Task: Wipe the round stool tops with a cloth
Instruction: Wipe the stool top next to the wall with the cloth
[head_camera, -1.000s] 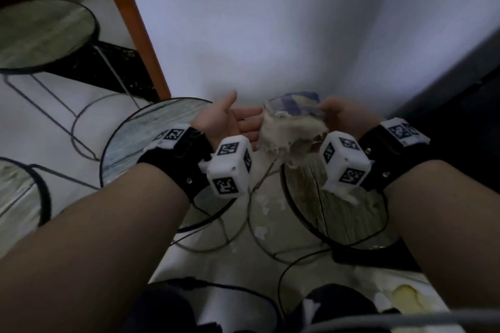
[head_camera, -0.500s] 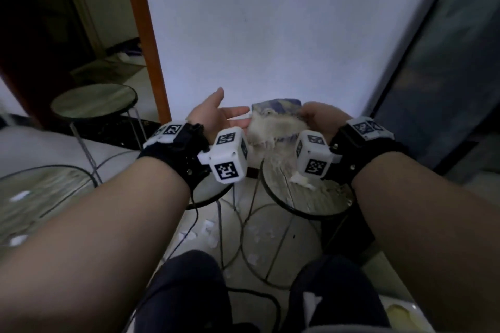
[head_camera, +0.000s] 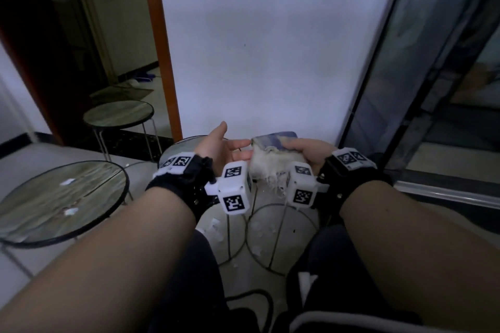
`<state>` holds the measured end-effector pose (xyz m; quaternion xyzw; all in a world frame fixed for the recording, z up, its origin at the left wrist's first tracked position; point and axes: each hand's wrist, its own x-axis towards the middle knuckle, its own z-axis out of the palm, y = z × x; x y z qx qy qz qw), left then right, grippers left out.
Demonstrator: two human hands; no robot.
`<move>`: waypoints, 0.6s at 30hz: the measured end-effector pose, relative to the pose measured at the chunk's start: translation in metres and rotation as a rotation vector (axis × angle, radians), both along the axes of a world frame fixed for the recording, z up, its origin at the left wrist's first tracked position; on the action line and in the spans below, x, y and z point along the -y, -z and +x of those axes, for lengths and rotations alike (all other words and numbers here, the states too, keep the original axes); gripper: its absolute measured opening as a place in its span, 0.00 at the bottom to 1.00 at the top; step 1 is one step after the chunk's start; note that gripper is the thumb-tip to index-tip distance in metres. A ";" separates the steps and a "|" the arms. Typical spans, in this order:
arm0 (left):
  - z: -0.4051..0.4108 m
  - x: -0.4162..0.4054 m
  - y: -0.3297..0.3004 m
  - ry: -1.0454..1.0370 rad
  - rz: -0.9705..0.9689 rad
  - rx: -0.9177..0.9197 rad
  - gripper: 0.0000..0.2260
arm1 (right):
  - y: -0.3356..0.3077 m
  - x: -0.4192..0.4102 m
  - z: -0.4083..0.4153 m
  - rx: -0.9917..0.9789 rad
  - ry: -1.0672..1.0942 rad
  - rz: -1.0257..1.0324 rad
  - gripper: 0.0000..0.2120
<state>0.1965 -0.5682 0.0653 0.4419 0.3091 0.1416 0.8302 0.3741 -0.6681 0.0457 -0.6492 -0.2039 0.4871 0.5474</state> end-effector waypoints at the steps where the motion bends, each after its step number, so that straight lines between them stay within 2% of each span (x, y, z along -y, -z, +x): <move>1: 0.001 0.002 0.001 -0.015 0.009 -0.001 0.28 | 0.000 -0.001 0.001 0.012 0.001 -0.001 0.12; 5: 0.004 0.005 0.001 -0.053 0.004 -0.005 0.29 | 0.005 -0.011 0.012 0.150 -0.053 -0.118 0.21; 8: 0.009 0.005 0.003 -0.083 0.014 -0.038 0.29 | 0.004 -0.009 0.009 0.111 -0.051 -0.092 0.15; 12: 0.011 0.002 0.009 -0.101 -0.013 -0.067 0.30 | 0.016 -0.014 0.016 -0.015 -0.079 -0.020 0.15; 18: 0.013 -0.006 0.019 -0.100 0.010 -0.116 0.30 | 0.028 -0.021 0.019 -0.032 -0.023 0.034 0.11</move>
